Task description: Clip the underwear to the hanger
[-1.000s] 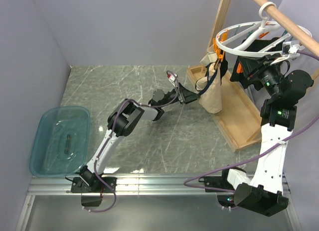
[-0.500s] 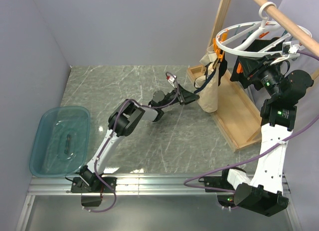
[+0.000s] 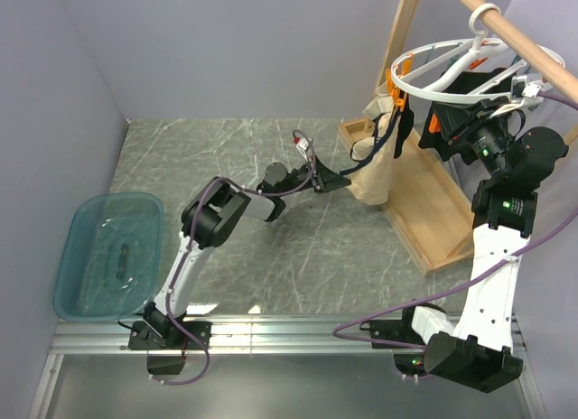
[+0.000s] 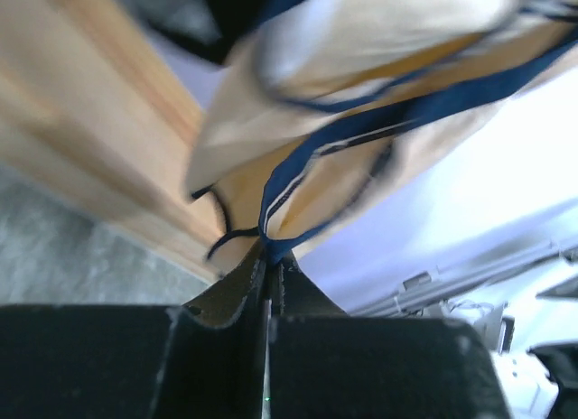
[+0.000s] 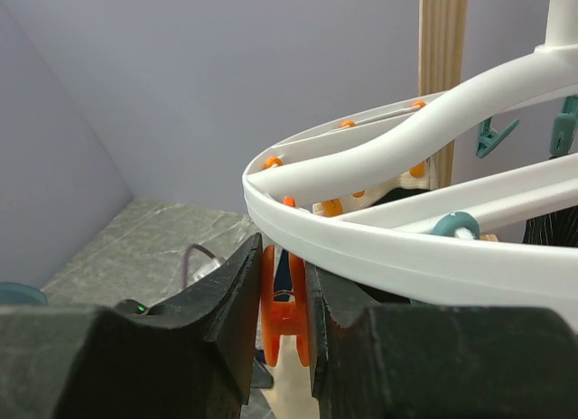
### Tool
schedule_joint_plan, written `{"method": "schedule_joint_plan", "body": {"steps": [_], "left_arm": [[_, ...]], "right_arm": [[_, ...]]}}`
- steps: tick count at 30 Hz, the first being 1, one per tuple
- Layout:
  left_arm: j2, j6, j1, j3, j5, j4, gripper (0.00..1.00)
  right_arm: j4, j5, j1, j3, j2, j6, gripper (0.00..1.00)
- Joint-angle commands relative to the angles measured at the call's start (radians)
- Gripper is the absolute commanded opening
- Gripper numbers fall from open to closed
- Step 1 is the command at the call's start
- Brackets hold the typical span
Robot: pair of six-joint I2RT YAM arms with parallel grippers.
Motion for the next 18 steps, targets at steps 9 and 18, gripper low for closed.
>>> {"method": "schedule_joint_plan", "body": {"steps": [9,18], "left_arm": [[-0.27,0.3,0.009,-0.003,0.141,0.262,0.01],[-0.475,0.802,-0.04,0.002,0.074,-0.466,0.0]], "right_arm": [[0.019,-0.03,0.0,-0.018,-0.033,-0.015,0.0],[0.04,-0.021,0.002,-0.025,-0.031,0.0,0.0]]}}
